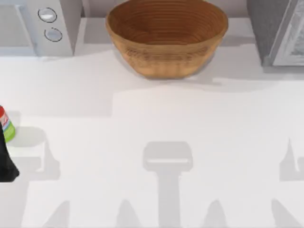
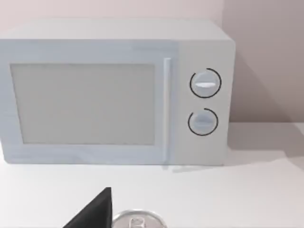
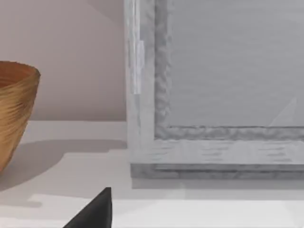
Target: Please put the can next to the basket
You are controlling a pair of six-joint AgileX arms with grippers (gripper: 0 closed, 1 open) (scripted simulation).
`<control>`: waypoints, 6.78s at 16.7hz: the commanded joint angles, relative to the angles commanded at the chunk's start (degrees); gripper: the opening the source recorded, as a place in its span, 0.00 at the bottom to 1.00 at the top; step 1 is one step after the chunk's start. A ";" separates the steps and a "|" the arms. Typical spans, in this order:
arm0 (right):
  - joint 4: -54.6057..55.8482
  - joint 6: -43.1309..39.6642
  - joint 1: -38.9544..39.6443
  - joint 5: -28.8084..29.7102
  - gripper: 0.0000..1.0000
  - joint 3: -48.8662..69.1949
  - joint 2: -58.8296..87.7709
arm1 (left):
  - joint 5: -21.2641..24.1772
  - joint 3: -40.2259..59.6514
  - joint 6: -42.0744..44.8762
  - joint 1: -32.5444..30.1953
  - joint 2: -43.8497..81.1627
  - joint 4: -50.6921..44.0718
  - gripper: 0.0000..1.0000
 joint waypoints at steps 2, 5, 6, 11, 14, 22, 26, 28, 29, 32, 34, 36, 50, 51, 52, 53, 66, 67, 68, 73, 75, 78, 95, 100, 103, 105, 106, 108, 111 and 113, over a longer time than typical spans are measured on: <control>0.00 0.00 0.00 0.00 1.00 0.00 0.00 | 0.00 0.00 0.00 0.00 0.00 0.00 1.00; 0.00 0.00 0.00 0.00 1.00 0.00 0.00 | 0.35 3.52 3.44 -0.38 3.56 -2.81 1.00; 0.00 0.00 0.00 0.00 1.00 0.00 0.00 | 0.51 5.87 5.67 -0.54 5.97 -4.65 1.00; 0.00 0.00 0.00 0.00 1.00 0.00 0.00 | 1.12 21.52 20.66 -1.04 27.23 -19.15 1.00; 0.00 0.00 0.00 0.00 1.00 0.00 0.00 | 1.08 33.05 30.17 -0.79 46.62 -30.63 1.00; 0.00 0.00 0.00 0.00 1.00 0.00 0.00 | 0.12 69.31 48.68 2.37 95.51 -59.79 1.00; 0.00 0.00 0.00 0.00 1.00 0.00 0.00 | 0.00 84.60 51.94 4.56 107.56 -67.67 1.00; 0.00 0.00 0.00 0.00 1.00 0.00 0.00 | 0.02 89.25 52.33 5.37 110.29 -69.51 1.00; 0.00 0.00 0.00 0.00 1.00 0.00 0.00 | 0.03 90.67 52.35 5.64 111.02 -70.00 1.00; 0.00 0.00 0.00 0.00 1.00 0.00 0.00 | 0.05 91.69 52.32 5.84 111.49 -70.32 1.00; 0.00 0.00 0.00 0.00 1.00 0.00 0.00 | 0.05 91.69 52.32 5.84 111.49 -70.32 1.00; 0.00 0.00 0.00 0.00 1.00 0.00 0.00 | 0.04 91.37 52.26 5.58 111.34 -69.99 1.00; 0.00 0.00 0.00 0.00 1.00 0.00 0.00 | 0.06 81.77 52.47 5.95 114.33 -57.57 0.85; 0.00 0.00 0.00 0.00 1.00 0.00 0.00 | 0.06 81.77 52.47 5.95 114.33 -57.57 0.77; 0.00 0.00 0.00 0.00 1.00 0.00 0.00 | 0.06 81.77 52.47 5.95 114.33 -57.57 0.70; 0.00 0.00 0.00 0.00 1.00 0.00 0.00 | 0.06 81.77 52.47 5.95 114.33 -57.57 0.62; 0.00 0.00 0.00 0.00 1.00 0.00 0.00 | 0.06 81.77 52.47 5.95 114.33 -57.57 0.00; 0.00 0.00 0.00 0.00 1.00 0.00 0.00 | 0.06 81.77 52.47 5.95 114.33 -57.57 0.00; 0.00 0.00 0.00 0.00 1.00 0.00 0.00 | 0.06 81.77 52.47 5.95 114.33 -57.57 0.00; 0.00 0.00 0.00 0.00 1.00 0.00 0.00 | 0.08 82.57 50.58 4.70 114.80 -58.03 0.00; 0.00 0.00 0.00 0.00 1.00 0.00 0.00 | 0.07 84.47 46.34 2.30 116.17 -59.04 0.00; 0.00 0.00 0.00 0.00 1.00 0.00 0.00 | 0.11 88.79 35.40 -3.32 119.18 -61.30 0.00; 0.00 0.00 0.00 0.00 1.00 0.00 0.00 | 0.30 109.17 -34.57 -36.29 128.90 -70.33 0.00; 0.00 0.00 0.00 0.00 1.00 0.00 0.00 | 0.33 108.90 -34.43 -36.06 128.82 -70.15 0.00; 0.00 0.00 0.00 0.00 1.00 0.00 0.00 | 0.36 108.04 -34.52 -36.22 129.09 -69.19 0.00; 0.00 0.00 0.00 0.00 1.00 0.00 0.00 | 0.30 107.73 -34.56 -36.28 129.13 -68.66 0.00; 0.00 0.00 0.00 0.00 1.00 0.00 0.00 | 0.30 107.73 -34.56 -36.28 129.13 -68.66 0.00; 0.00 0.00 0.00 0.00 1.00 0.00 0.00 | 0.30 107.73 -34.56 -36.28 129.13 -68.66 0.00; 0.00 0.00 0.00 0.00 1.00 0.00 0.00 | 0.30 107.73 -34.56 -36.28 129.13 -68.66 0.23; 0.00 0.00 0.00 0.00 1.00 0.00 0.00 | 0.30 107.73 -34.56 -36.28 129.13 -68.66 0.38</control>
